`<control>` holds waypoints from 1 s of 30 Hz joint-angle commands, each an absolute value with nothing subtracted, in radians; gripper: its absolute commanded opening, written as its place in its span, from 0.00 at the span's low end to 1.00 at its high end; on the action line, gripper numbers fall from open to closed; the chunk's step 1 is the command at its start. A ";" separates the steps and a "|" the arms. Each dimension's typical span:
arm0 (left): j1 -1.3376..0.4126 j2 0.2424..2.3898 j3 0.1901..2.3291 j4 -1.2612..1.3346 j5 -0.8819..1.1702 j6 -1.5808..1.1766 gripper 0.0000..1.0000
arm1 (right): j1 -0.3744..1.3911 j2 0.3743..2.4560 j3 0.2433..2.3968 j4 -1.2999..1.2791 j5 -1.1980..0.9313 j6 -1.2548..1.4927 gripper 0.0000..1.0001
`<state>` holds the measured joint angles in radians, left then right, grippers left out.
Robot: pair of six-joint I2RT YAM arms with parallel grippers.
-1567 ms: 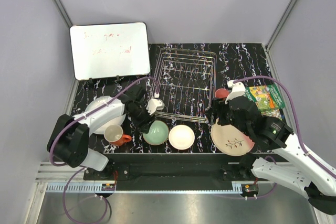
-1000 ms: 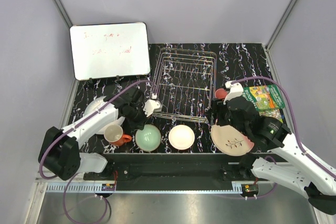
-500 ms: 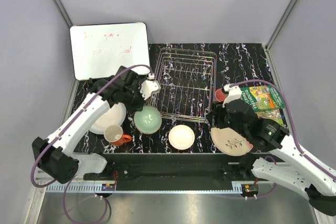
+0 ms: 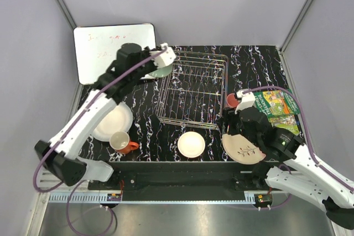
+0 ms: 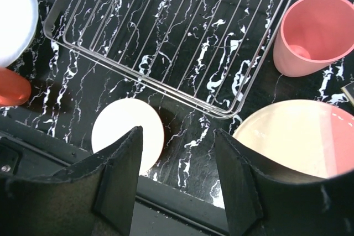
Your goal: Load the mixed dishes into the dish rack
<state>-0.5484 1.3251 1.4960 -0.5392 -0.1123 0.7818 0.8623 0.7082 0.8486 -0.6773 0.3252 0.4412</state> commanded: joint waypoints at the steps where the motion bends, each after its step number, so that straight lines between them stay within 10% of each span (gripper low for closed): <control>1: -0.580 1.471 1.399 0.151 -0.221 1.054 0.00 | 0.868 0.675 0.825 -0.614 0.377 0.405 0.63; 6: -0.578 1.640 1.385 0.590 -0.115 1.250 0.00 | 0.868 0.669 0.822 -0.589 0.373 0.407 0.66; 30: -0.543 2.042 1.548 0.658 -0.060 1.198 0.00 | 0.868 0.730 0.880 -0.604 0.442 0.350 0.68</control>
